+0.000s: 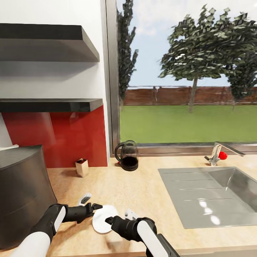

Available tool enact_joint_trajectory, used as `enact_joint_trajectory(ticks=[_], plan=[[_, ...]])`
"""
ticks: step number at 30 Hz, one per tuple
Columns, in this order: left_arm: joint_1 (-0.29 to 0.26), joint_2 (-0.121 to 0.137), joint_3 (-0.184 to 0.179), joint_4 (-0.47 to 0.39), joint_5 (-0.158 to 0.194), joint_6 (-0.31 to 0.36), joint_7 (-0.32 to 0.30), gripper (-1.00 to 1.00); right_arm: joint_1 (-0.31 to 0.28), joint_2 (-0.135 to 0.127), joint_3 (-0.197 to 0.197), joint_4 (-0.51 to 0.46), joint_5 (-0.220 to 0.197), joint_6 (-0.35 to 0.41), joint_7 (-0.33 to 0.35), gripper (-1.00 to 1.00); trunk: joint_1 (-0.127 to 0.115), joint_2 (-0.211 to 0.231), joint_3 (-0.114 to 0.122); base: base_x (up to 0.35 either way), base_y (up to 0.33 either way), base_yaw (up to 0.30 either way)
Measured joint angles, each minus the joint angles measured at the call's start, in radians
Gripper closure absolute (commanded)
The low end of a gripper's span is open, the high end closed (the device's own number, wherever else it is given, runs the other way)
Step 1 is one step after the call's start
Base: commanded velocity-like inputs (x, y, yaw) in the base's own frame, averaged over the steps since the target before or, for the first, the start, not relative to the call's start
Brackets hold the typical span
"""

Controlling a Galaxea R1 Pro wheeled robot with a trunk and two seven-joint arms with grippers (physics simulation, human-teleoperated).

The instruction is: Set up a coffee station on the kitchen countertop: keep the coffee maker on the countertop, move the bottle of coffee from the kitchen shelf to the counter next to the coffee maker, place a paper coffee filter on top of the coffee maker, put the saucer next to the coffee maker with the coffee cup on the saucer, and place the electric kettle next to the coffee maker.

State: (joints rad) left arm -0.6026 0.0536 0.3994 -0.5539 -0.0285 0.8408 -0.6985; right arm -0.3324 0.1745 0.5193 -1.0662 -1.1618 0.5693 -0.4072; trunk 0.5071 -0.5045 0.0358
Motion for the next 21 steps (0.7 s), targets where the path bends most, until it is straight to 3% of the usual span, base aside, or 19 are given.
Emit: enact_joint_trajectory(ticks=[21], plan=[[0.0,-0.007,-0.001,0.003,0.004,0.0,0.0,-1.0,0.0,0.0,0.0,0.007,0.001,0.0,0.0,-1.0,0.0,0.0,0.0,0.0,0.0,0.0]])
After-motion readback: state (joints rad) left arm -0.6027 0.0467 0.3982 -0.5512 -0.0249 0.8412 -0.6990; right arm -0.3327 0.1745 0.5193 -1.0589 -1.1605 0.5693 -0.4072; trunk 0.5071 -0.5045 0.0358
